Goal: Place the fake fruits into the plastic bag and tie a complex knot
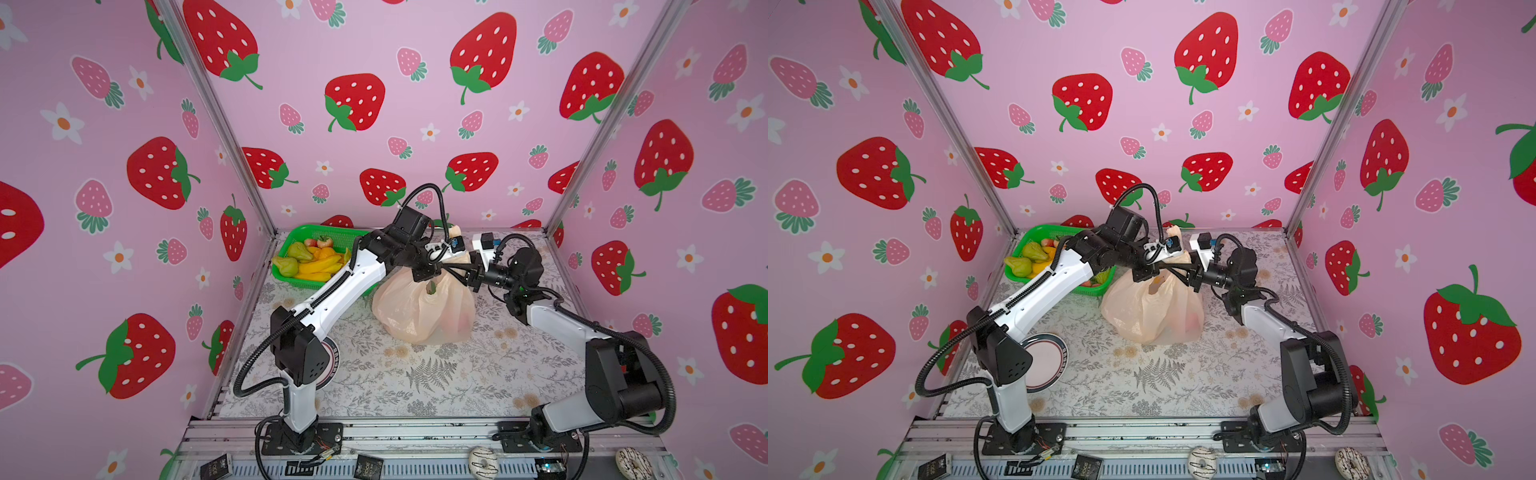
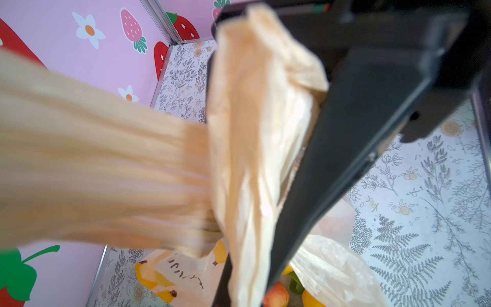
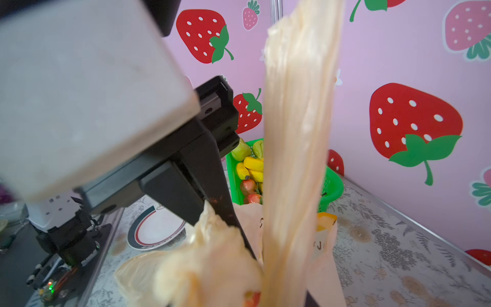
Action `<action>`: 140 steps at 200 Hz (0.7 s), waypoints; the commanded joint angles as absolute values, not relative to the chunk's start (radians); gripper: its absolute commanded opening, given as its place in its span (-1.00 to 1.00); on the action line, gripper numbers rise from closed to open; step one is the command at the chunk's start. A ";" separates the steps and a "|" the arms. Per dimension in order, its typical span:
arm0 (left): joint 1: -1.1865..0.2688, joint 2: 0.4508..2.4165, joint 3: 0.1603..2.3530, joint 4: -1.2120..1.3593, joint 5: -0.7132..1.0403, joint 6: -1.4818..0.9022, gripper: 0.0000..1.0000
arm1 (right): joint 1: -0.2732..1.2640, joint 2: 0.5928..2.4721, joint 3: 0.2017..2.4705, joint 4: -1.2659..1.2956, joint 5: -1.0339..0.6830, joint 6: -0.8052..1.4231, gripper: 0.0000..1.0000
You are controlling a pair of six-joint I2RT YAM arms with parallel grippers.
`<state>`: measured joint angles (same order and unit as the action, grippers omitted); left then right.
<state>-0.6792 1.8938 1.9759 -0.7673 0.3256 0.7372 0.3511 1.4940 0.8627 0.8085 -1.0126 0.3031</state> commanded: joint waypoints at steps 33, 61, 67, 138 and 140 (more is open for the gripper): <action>-0.684 1.924 2.017 -0.807 0.347 0.773 -0.96 | 0.356 1.491 0.857 0.887 -1.025 0.342 -0.16; -0.684 1.925 2.016 -0.815 0.350 0.779 -0.96 | 0.356 1.491 0.859 0.886 -1.025 0.345 -0.20; -0.684 1.927 2.018 -0.813 0.347 0.778 -0.96 | 0.355 1.493 0.859 0.887 -1.026 0.344 -0.25; -0.664 1.891 2.002 -0.798 0.396 0.738 -0.67 | 0.356 1.498 0.854 0.867 -1.034 0.319 -0.95; -0.662 1.888 1.999 -0.798 0.401 0.736 -0.66 | 0.356 1.497 0.854 0.866 -1.032 0.317 -0.95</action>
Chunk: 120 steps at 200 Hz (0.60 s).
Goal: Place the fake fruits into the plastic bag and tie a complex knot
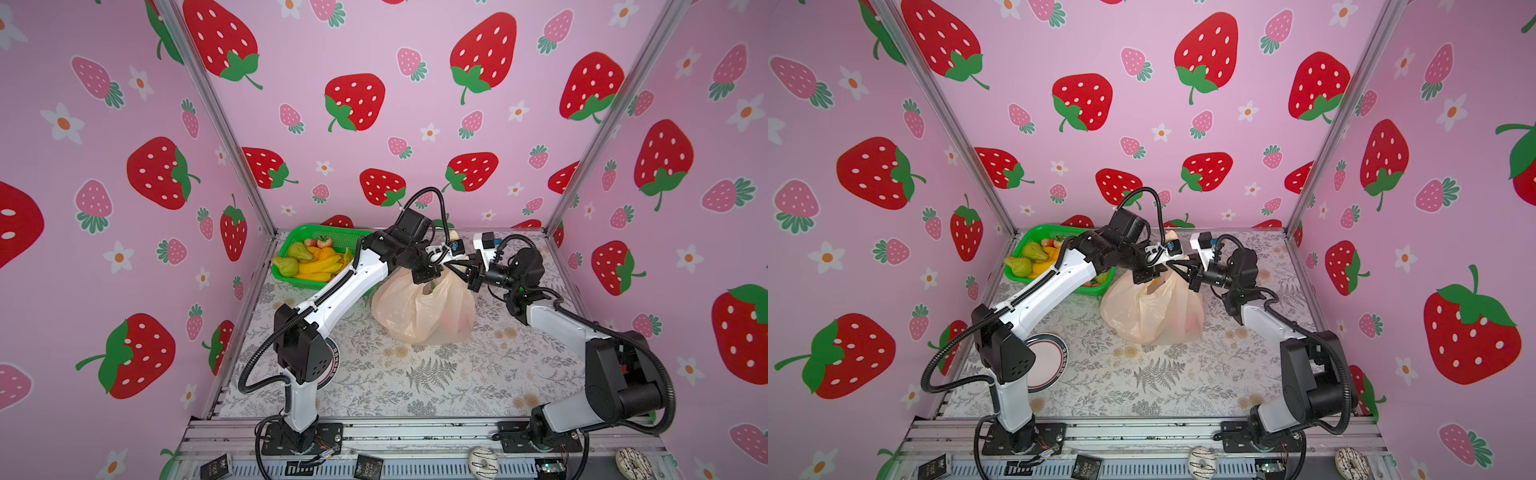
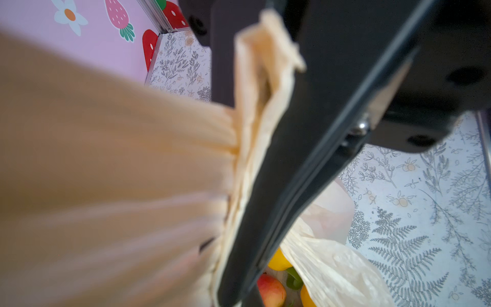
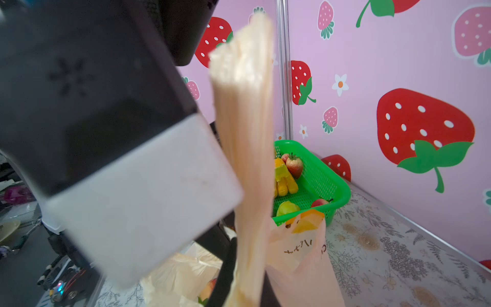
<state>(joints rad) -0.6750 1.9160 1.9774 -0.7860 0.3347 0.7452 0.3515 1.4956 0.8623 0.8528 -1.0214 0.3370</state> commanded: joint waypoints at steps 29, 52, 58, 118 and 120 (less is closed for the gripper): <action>-0.599 1.803 1.919 -0.729 0.561 0.635 -0.32 | 0.356 1.483 0.859 0.818 -1.037 0.281 -1.00; -0.532 1.725 1.813 -0.549 0.701 0.459 0.16 | 0.366 1.477 0.861 0.776 -1.048 0.245 -1.00; -0.518 1.714 1.796 -0.505 0.730 0.413 0.23 | 0.373 1.475 0.861 0.759 -1.048 0.231 -1.00; -0.507 1.812 1.930 -0.423 0.887 0.164 0.48 | 0.419 1.470 0.885 0.663 -1.036 0.166 -1.00; -0.507 1.815 1.934 -0.425 0.888 0.163 0.48 | 0.419 1.470 0.885 0.663 -1.035 0.166 -1.00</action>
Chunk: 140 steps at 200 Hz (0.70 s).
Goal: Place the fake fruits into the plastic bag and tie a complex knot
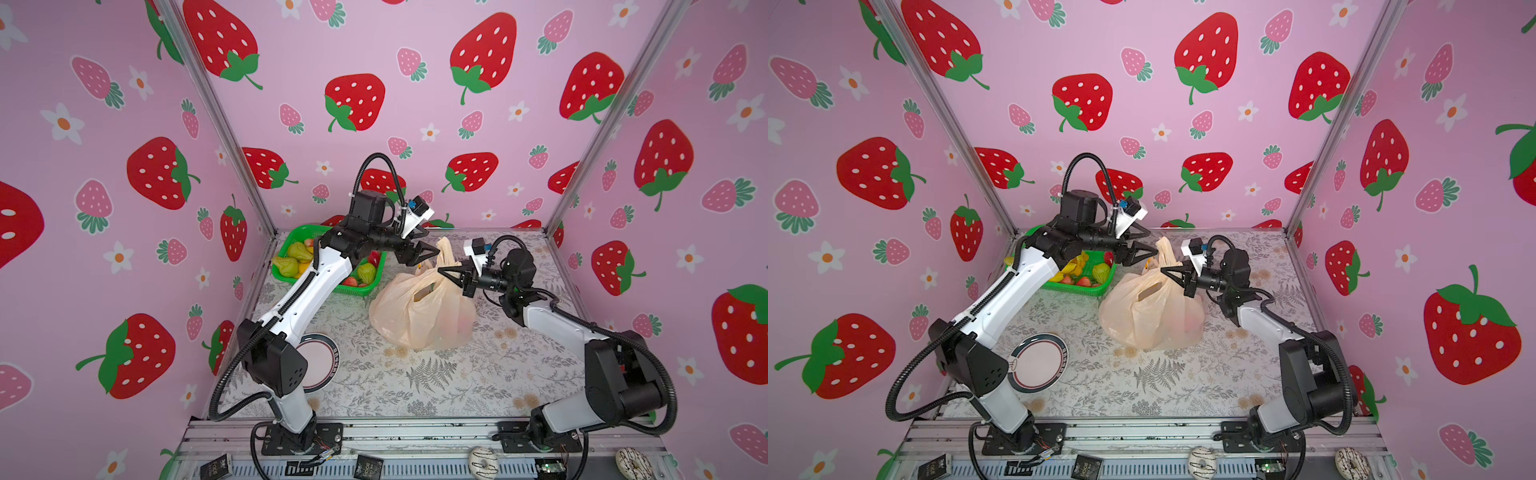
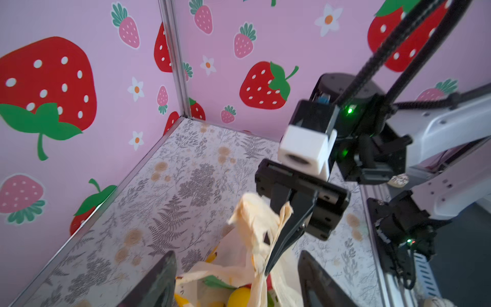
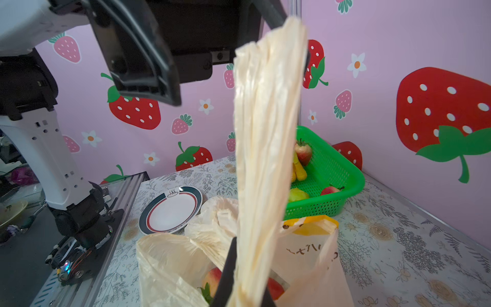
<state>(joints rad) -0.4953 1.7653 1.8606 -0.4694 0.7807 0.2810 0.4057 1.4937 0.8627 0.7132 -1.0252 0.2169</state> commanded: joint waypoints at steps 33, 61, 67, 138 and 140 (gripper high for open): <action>-0.522 1.839 1.959 -0.458 0.874 0.178 0.13 | 0.422 1.471 0.889 0.647 -1.017 0.166 -1.00; -0.520 1.831 1.948 -0.488 0.857 0.198 -0.45 | 0.420 1.469 0.889 0.642 -0.974 0.182 -1.00; -0.519 1.822 1.937 -0.492 0.849 0.202 -0.60 | 0.420 1.467 0.890 0.640 -0.959 0.191 -1.00; -0.538 1.584 1.429 0.003 0.615 -0.141 -1.00 | 0.434 1.461 0.923 0.610 -0.651 0.526 -0.93; -0.539 1.578 1.415 0.017 0.605 -0.151 -1.00 | 0.435 1.462 0.923 0.612 -0.646 0.535 -0.93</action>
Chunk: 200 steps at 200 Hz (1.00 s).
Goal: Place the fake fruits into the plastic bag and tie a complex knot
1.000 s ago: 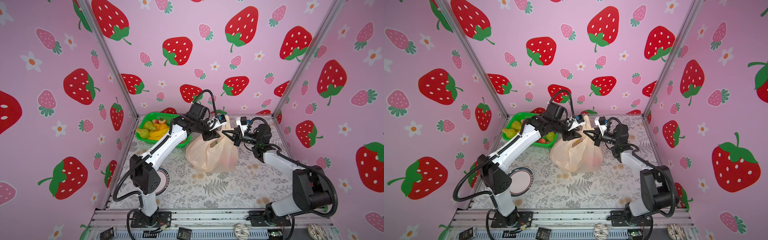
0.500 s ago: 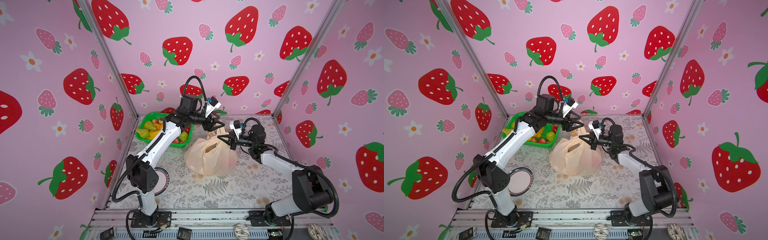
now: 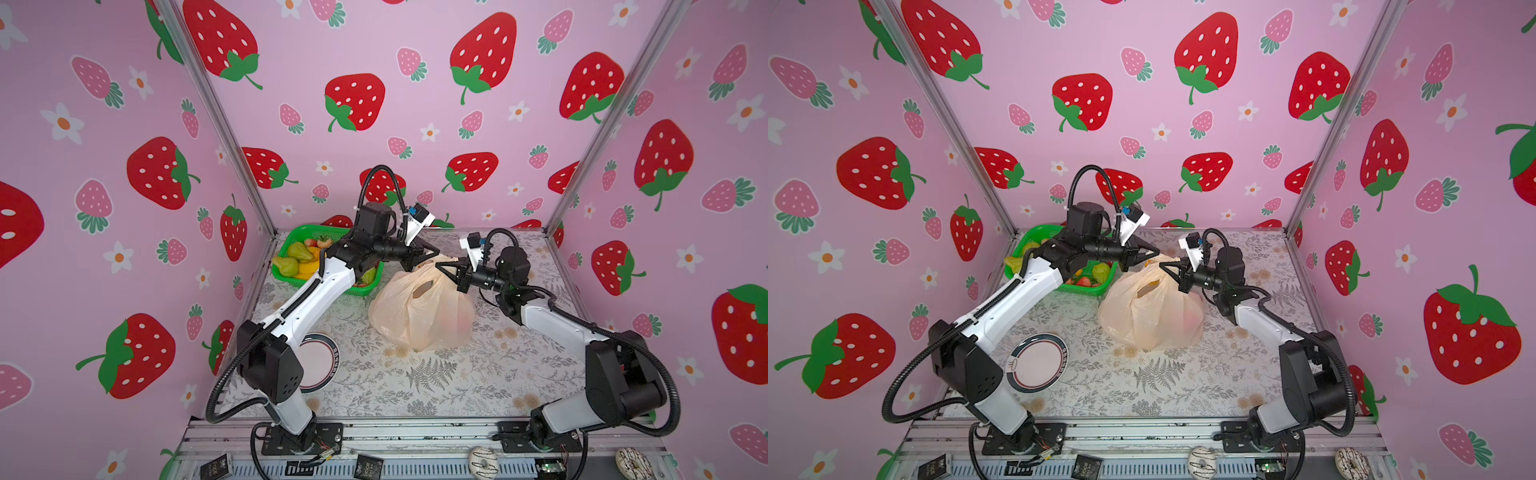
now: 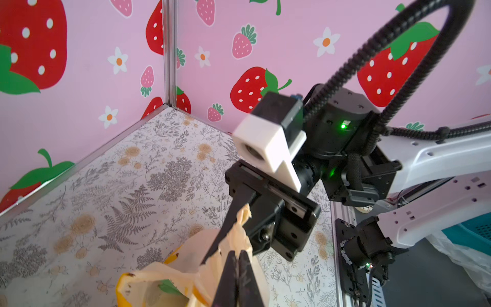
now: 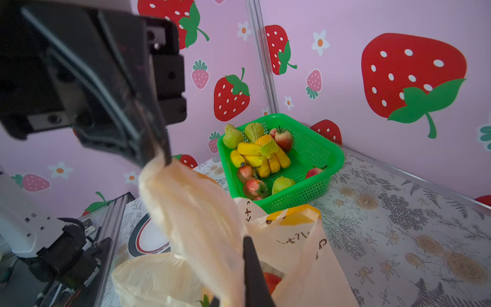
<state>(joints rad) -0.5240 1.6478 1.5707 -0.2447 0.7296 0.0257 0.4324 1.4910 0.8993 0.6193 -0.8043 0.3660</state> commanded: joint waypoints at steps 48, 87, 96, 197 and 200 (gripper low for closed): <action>-0.606 1.535 1.207 0.180 0.441 -0.203 -1.00 | 0.479 1.452 0.904 0.692 -0.612 0.609 -0.86; -0.612 1.547 1.146 0.262 0.399 -0.282 -1.00 | 0.477 1.459 0.910 0.679 -0.649 0.512 -0.73; -0.612 1.550 1.145 0.262 0.394 -0.283 -1.00 | 0.475 1.463 0.910 0.675 -0.670 0.486 -0.68; -0.612 1.584 1.140 0.311 0.445 -0.330 -1.00 | 0.445 1.467 0.958 0.515 -0.671 0.345 -0.39; -0.613 1.585 1.141 0.311 0.446 -0.331 -1.00 | 0.445 1.468 0.961 0.507 -0.673 0.341 -0.37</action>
<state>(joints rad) -0.6109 1.5791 1.1412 0.2691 0.4297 -0.3099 0.4526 1.4872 0.9131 0.5659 -0.6788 0.3916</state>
